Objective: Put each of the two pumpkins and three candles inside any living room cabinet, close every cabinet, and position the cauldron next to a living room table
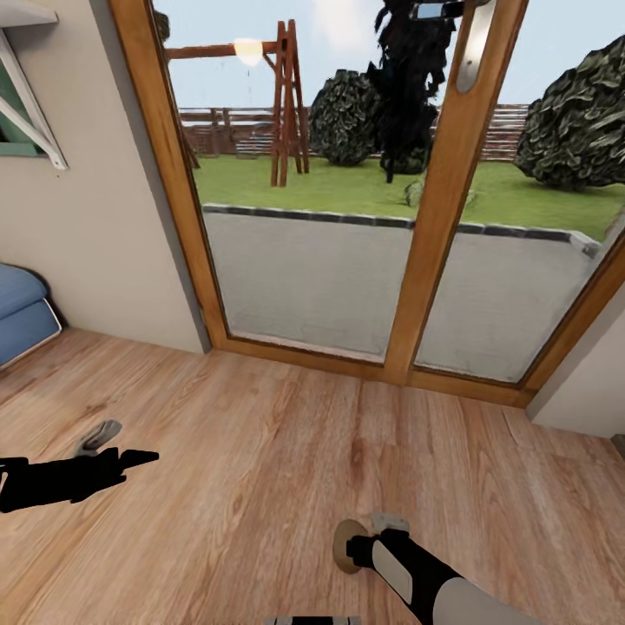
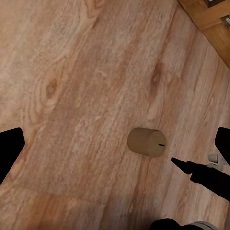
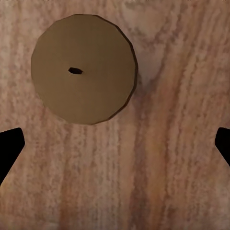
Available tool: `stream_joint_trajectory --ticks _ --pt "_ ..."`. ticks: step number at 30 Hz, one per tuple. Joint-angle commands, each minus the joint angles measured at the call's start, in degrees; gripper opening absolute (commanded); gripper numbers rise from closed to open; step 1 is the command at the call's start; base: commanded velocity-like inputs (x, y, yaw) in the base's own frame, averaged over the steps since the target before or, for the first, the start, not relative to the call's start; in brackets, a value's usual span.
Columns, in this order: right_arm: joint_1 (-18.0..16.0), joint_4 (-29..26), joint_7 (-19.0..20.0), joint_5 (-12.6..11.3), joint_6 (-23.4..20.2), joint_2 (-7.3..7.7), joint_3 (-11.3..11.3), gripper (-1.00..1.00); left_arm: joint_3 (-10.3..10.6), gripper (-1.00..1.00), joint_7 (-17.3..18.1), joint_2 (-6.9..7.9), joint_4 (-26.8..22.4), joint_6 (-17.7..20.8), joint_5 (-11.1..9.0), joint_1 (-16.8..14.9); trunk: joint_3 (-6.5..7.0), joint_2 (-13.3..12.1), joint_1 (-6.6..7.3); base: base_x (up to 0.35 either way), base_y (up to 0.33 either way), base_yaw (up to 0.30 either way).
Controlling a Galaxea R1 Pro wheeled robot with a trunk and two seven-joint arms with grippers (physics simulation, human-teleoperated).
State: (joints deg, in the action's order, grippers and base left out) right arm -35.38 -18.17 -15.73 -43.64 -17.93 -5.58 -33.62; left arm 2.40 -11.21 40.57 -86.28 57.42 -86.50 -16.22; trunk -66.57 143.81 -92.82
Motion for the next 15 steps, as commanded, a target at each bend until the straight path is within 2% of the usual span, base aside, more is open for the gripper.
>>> stream_joint_trajectory --ticks 1,7,11,15 --pt "-0.04 -0.11 -0.44 -0.48 -0.16 0.04 -0.48 1.0 0.07 1.0 -0.57 0.05 -0.03 0.06 -0.6 -0.04 -0.05 0.02 0.01 0.0 0.0 0.0" --pt "-0.04 -0.11 -0.4 -0.48 -0.02 0.04 -0.48 1.0 0.13 1.0 -0.57 0.04 0.12 0.04 -0.6 -0.04 -0.05 0.02 0.01 0.0 0.01 0.0" --pt "-0.04 -0.11 -0.39 -0.48 -0.02 0.04 -0.48 1.0 0.11 1.0 -0.57 0.04 0.22 0.02 -0.6 -0.04 -0.05 0.02 0.01 0.008 0.166 0.0" --pt "-0.04 -0.11 -0.41 -0.48 -0.01 0.04 -0.48 1.0 0.13 1.0 -0.58 0.04 0.23 -0.01 -0.6 -0.04 -0.05 0.02 0.01 0.015 0.054 0.0"
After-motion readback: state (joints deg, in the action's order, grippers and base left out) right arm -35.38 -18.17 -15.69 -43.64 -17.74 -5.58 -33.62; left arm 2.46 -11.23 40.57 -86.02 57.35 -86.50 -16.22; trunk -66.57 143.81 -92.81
